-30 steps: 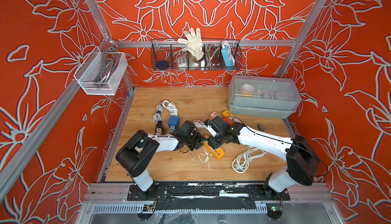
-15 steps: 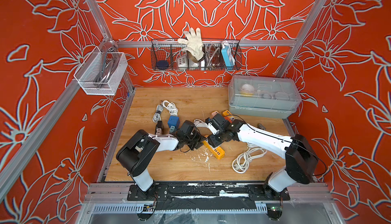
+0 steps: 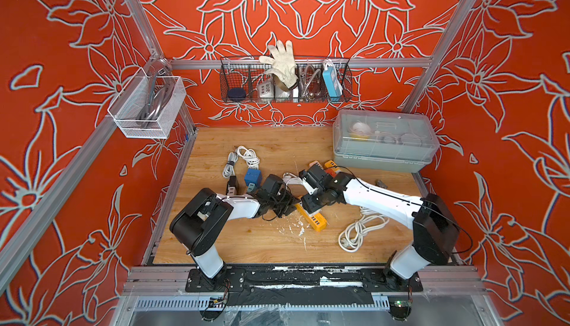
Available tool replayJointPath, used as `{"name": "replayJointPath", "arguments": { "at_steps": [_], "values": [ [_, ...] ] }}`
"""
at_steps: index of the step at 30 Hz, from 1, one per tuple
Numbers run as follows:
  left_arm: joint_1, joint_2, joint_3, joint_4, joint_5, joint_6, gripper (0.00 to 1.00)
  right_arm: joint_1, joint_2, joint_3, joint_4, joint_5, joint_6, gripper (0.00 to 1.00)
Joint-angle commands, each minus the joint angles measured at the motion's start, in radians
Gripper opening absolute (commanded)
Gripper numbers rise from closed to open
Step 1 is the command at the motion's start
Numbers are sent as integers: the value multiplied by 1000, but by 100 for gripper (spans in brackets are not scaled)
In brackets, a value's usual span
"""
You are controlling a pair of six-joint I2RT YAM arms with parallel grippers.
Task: Pull the plug off the socket
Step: Remove the plug from the socket.
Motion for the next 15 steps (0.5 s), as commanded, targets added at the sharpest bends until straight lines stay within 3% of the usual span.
{"name": "replayJointPath", "arguments": {
  "at_steps": [1,7,15],
  "values": [
    [0,70,-69,-275,-77,11,36,-39,-16,46,-1,14,28,44],
    [0,51,-44,-233,-38,38,37,82,-86,-114,131,79,90,44],
    [-1,-151,-19,-217,-4,90,40,49,-42,-105,154,77,111,44]
  ]
}}
